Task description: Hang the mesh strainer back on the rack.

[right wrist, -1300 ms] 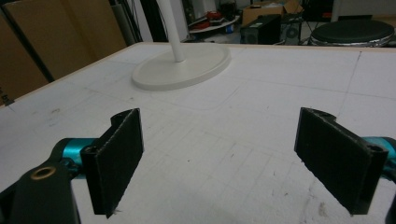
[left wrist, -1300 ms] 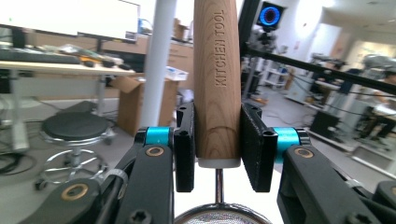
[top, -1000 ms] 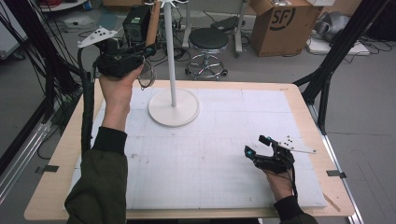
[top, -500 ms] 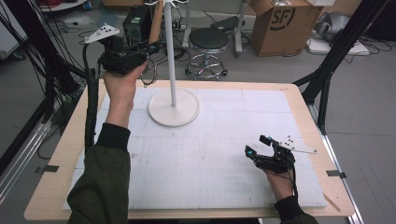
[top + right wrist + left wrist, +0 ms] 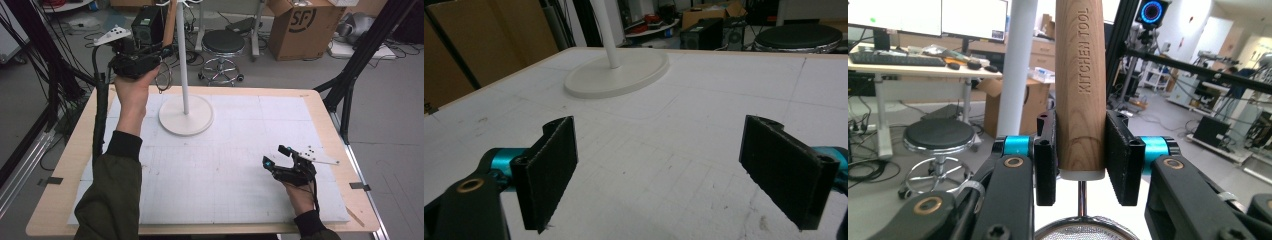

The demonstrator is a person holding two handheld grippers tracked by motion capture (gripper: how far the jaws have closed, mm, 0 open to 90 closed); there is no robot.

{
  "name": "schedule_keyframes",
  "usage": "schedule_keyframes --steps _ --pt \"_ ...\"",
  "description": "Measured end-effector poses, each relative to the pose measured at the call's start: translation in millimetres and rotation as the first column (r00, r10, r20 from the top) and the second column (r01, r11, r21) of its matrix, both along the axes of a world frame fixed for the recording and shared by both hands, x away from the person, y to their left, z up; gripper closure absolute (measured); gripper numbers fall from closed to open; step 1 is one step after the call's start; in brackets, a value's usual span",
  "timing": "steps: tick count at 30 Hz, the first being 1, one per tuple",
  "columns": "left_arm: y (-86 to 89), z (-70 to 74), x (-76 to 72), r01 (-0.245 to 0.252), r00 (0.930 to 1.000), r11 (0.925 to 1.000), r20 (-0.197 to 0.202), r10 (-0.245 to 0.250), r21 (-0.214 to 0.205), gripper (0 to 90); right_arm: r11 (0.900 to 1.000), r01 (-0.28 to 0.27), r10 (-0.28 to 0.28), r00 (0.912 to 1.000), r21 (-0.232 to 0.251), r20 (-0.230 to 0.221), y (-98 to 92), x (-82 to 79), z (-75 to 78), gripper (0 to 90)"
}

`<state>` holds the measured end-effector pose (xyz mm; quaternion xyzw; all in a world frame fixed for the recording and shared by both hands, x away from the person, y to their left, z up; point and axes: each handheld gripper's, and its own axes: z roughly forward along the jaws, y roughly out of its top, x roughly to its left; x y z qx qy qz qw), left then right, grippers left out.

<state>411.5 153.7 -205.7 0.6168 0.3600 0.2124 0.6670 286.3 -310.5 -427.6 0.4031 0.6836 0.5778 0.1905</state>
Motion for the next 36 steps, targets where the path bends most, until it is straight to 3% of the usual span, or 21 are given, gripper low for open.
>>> schedule_keyframes --steps 2,5,12,15,18,36 --pt "0.5 -0.8 0.0 -0.004 1.0 1.0 0.0 0.004 -0.006 68.9 1.0 0.0 0.0 1.0 -0.001 0.001 0.0 -0.3 0.1 15.2" --pt "6.7 -2.5 0.9 0.003 1.0 0.9986 0.004 -0.002 -0.052 68.9 1.0 0.002 -0.002 1.0 -0.002 0.0 -0.6 -1.2 0.3 15.2" --pt "19.4 -3.5 0.7 0.006 0.9998 0.9964 0.018 -0.004 -0.085 68.9 1.0 0.007 -0.007 1.0 -0.006 -0.003 -2.1 -1.9 -0.5 15.2" --pt "18.7 -5.6 0.1 -0.003 0.9999 0.9982 0.013 0.004 -0.059 69.0 0.9999 0.008 -0.008 1.0 -0.009 -0.005 -1.8 -2.1 -0.7 15.2" --pt "18.6 -8.1 -1.8 -0.002 0.9998 0.9972 0.019 0.004 -0.075 69.0 0.9999 0.011 -0.011 0.9999 -0.011 -0.002 -1.2 -1.9 -0.9 15.3" --pt "1.2 -7.3 -6.0 -0.071 0.997 0.997 0.028 0.072 -0.031 69.0 1.0 0.009 -0.009 0.9999 -0.002 -0.005 -1.5 -2.4 -0.3 15.2"
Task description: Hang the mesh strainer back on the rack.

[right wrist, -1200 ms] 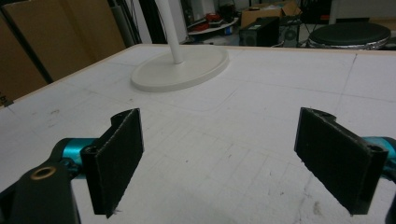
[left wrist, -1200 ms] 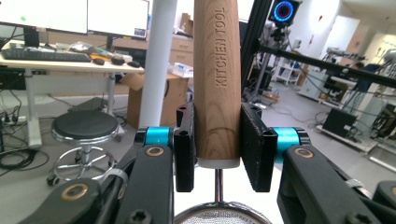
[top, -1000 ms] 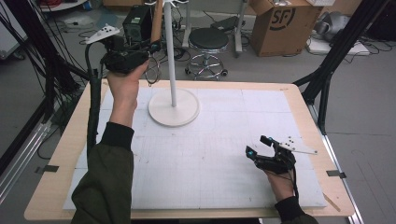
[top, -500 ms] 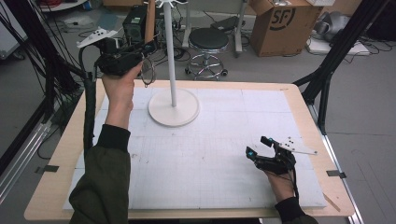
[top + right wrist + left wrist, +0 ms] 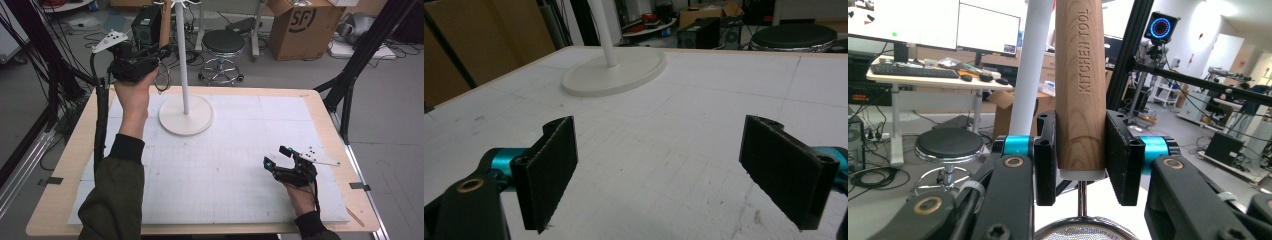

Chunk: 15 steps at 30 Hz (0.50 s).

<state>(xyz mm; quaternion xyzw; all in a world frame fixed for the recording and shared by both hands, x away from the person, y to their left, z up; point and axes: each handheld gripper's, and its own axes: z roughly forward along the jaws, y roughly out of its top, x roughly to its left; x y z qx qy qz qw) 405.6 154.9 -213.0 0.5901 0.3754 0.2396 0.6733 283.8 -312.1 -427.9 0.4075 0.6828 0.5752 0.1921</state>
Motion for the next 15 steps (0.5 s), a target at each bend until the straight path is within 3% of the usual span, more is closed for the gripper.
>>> schedule_keyframes --steps 8,15 --pt "-4.8 2.6 0.2 -0.047 0.9989 0.9984 0.009 0.047 0.033 69.0 1.0 0.001 -0.001 1.0 -0.001 0.005 -0.2 0.4 -0.1 15.3" --pt "-8.4 0.4 3.6 -0.062 0.998 0.9973 -0.007 0.062 0.039 69.0 1.0 -0.001 0.001 1.0 0.002 0.002 -0.9 -0.5 0.3 15.3"
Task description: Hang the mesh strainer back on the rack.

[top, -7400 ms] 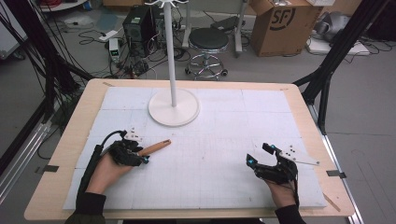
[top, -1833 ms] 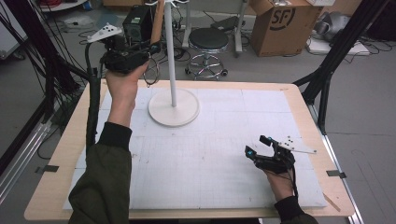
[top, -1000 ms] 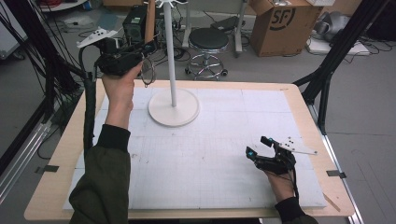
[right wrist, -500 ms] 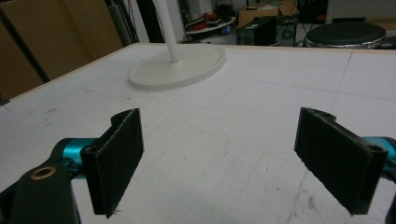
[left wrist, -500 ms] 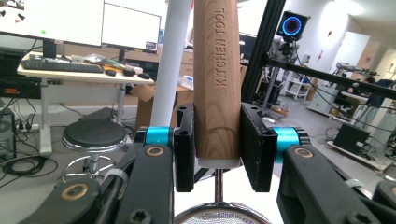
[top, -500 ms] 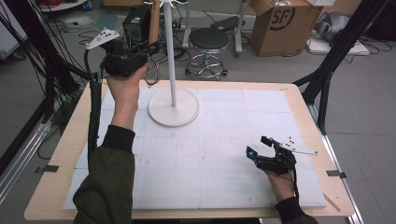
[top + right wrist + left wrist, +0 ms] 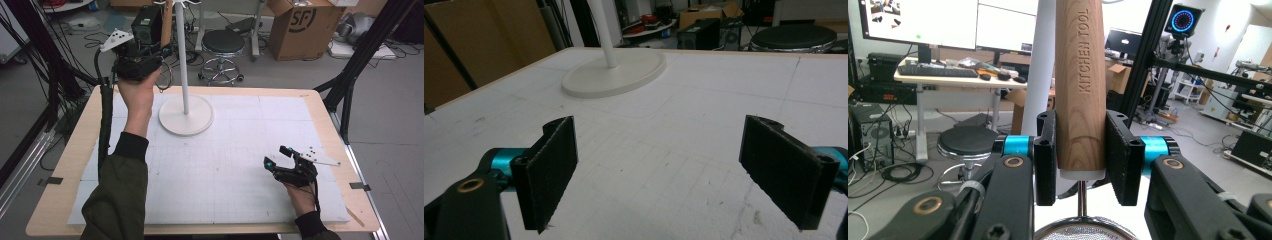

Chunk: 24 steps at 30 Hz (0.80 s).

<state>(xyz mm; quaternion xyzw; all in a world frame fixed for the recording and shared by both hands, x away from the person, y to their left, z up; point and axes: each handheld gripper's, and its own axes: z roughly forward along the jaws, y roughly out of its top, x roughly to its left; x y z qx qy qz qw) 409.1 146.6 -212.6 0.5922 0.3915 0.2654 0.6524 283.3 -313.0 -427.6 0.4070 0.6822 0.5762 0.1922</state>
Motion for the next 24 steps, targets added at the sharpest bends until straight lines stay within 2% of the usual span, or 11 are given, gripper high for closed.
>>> schedule_keyframes --steps 5,10,13,14,17,20,24 --pt "0.0 -1.8 2.2 0.004 1.0 0.9999 -0.002 -0.004 -0.011 68.9 1.0 0.003 -0.003 1.0 -0.001 0.006 -0.5 -0.1 0.1 15.3" --pt "-1.5 -6.6 6.5 0.009 0.9998 1.0 -0.018 -0.009 -0.002 68.7 1.0 0.005 -0.005 1.0 -0.002 0.006 -0.6 -0.8 0.5 15.3" --pt "-2.4 -8.9 8.9 0.027 0.9994 0.9996 -0.019 -0.027 -0.008 68.1 1.0 0.004 -0.004 1.0 -0.002 0.008 -0.5 -0.9 0.5 15.3" --pt "-2.4 -9.3 9.5 0.029 0.9995 0.9995 -0.012 -0.029 -0.009 66.4 1.0 0.004 -0.004 1.0 -0.003 0.008 -0.5 -0.8 0.5 15.3" --pt "0.1 -8.9 9.2 0.013 0.9999 0.9995 0.002 -0.013 -0.028 47.8 1.0 0.003 -0.003 1.0 -0.003 0.003 -0.4 -1.2 0.5 15.3" --pt "3.6 -8.9 7.5 -0.003 0.9999 0.9994 0.012 0.004 -0.033 36.4 1.0 0.003 -0.003 1.0 -0.004 0.005 -0.6 -1.2 0.5 15.2" --pt "6.2 -9.6 4.9 -0.007 0.9998 0.9995 0.02 0.007 -0.031 32.5 1.0 0.0 0.0 1.0 -0.005 0.002 0.1 -1.4 0.5 15.3"
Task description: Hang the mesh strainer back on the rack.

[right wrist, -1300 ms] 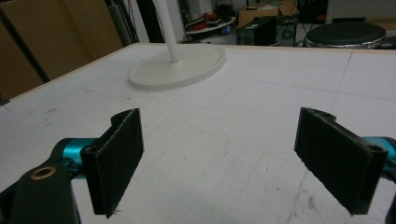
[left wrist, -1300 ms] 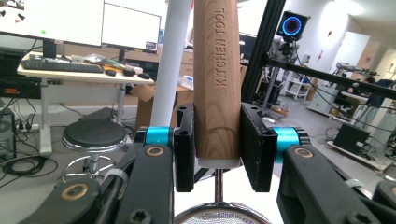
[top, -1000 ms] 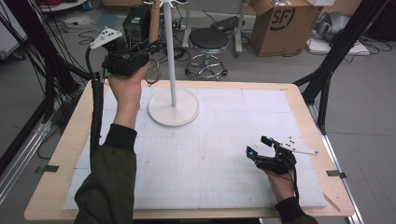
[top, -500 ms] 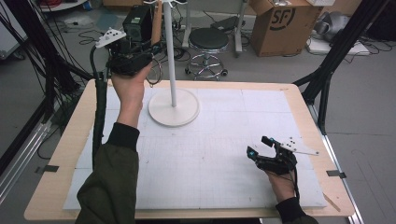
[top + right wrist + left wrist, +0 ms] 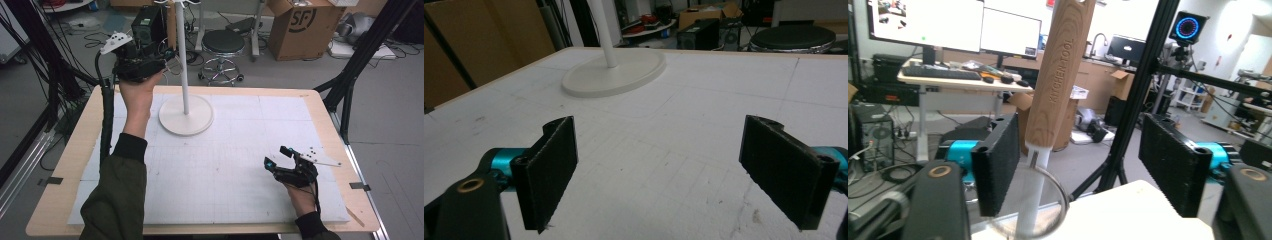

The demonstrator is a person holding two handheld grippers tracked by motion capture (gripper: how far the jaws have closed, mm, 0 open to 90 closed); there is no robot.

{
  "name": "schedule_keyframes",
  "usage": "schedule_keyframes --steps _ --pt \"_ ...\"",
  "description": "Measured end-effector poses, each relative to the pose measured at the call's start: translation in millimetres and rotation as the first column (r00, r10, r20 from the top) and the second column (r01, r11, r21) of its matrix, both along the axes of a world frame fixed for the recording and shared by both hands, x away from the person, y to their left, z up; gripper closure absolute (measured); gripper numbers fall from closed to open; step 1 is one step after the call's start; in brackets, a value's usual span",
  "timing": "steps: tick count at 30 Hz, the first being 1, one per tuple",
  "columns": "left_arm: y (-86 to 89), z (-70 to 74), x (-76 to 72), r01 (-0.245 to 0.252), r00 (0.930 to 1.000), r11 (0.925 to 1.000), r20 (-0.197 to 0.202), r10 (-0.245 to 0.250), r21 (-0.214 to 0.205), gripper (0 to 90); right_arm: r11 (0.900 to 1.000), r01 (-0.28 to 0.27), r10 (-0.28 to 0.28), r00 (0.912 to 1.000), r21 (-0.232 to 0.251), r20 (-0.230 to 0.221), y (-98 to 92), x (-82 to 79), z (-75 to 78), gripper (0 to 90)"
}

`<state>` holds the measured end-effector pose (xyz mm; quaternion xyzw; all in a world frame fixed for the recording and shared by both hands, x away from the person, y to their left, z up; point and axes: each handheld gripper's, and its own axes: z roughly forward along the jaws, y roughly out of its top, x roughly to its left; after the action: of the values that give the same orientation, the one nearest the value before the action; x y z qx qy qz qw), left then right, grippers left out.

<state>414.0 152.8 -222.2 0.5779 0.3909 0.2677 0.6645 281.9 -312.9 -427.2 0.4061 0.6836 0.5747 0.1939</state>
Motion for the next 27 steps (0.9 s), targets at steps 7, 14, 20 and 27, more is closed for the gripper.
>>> schedule_keyframes --steps 7,14,20,27 --pt "4.1 -3.2 -7.5 0.031 0.9995 0.9995 0.012 -0.031 0.011 31.5 1.0 0.004 -0.004 1.0 0.0 0.001 0.3 0.2 0.0 15.3" --pt "11.2 -6.4 -20.2 0.057 0.9966 0.9983 0.059 -0.057 -0.005 30.4 1.0 0.005 -0.005 1.0 -0.002 0.007 1.2 0.0 0.2 15.3" --pt "26.5 -17.9 -31.3 0.069 0.9957 0.9975 0.062 -0.069 -0.011 31.2 1.0 0.005 -0.005 0.9999 -0.002 0.013 4.4 -2.7 3.1 15.2" --pt "42.0 -32.0 -45.2 0.065 0.996 0.9977 0.062 -0.064 -0.017 30.2 0.9999 -0.012 0.012 0.9998 0.003 0.015 11.1 -1.4 3.9 15.3"
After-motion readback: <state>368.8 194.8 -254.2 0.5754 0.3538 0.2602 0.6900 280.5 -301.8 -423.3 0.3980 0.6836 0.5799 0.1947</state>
